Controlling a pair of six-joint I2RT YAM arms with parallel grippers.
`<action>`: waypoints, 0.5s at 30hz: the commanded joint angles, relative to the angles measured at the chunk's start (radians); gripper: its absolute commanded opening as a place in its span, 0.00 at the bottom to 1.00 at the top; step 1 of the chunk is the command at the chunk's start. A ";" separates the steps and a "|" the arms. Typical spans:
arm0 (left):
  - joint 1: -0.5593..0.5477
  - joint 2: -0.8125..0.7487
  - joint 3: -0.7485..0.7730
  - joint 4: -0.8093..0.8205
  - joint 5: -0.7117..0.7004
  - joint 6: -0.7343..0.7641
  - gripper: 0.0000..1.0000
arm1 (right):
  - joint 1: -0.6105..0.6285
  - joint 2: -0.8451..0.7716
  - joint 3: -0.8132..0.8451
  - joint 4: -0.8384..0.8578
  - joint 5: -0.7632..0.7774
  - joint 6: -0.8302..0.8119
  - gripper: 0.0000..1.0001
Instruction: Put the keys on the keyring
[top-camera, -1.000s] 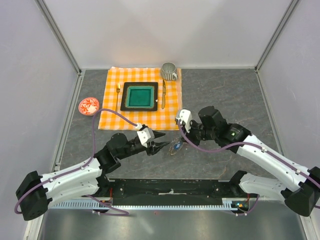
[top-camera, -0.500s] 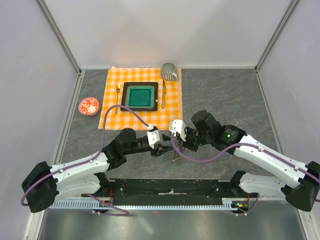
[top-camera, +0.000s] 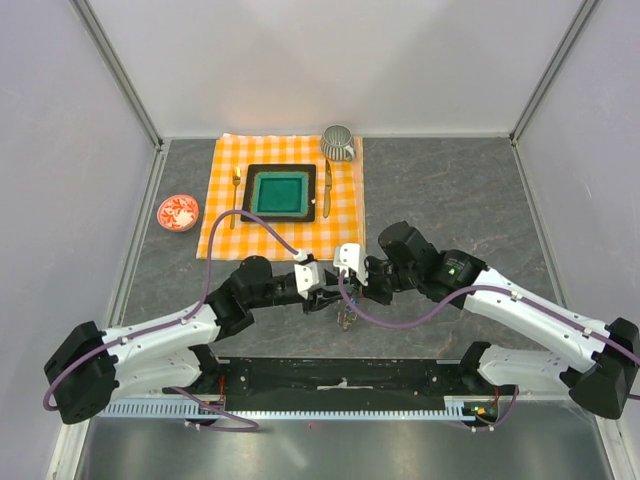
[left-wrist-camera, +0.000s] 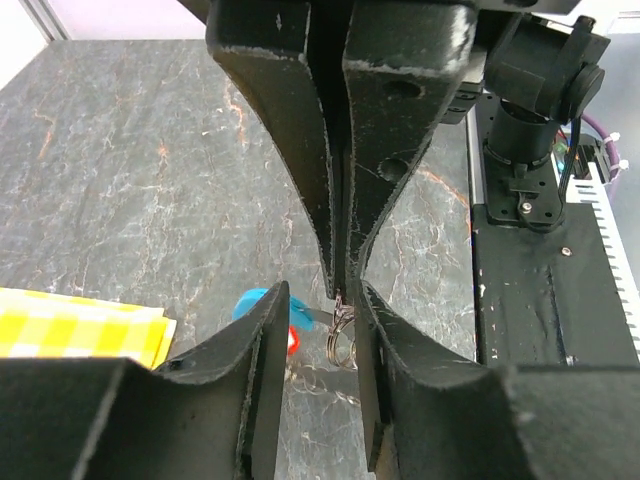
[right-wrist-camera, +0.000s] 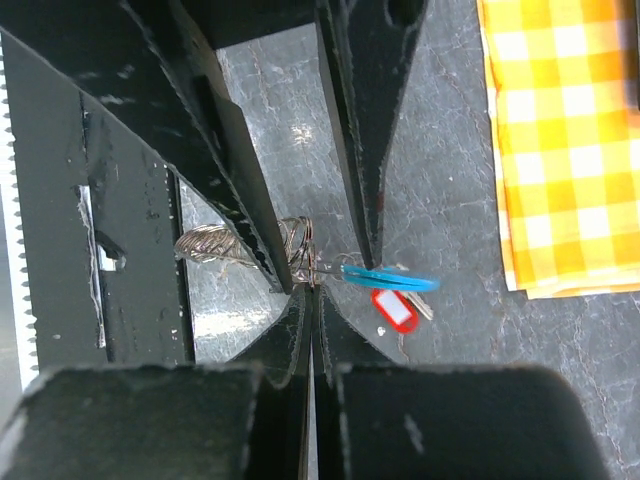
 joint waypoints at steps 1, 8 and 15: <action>0.001 0.025 0.036 -0.002 -0.003 0.042 0.37 | 0.012 0.006 0.011 0.066 -0.049 -0.019 0.00; 0.003 0.024 0.050 -0.094 0.012 0.062 0.35 | 0.018 0.019 0.011 0.069 -0.050 -0.025 0.00; 0.003 0.042 0.076 -0.194 0.038 0.080 0.25 | 0.023 0.019 0.011 0.072 -0.047 -0.028 0.00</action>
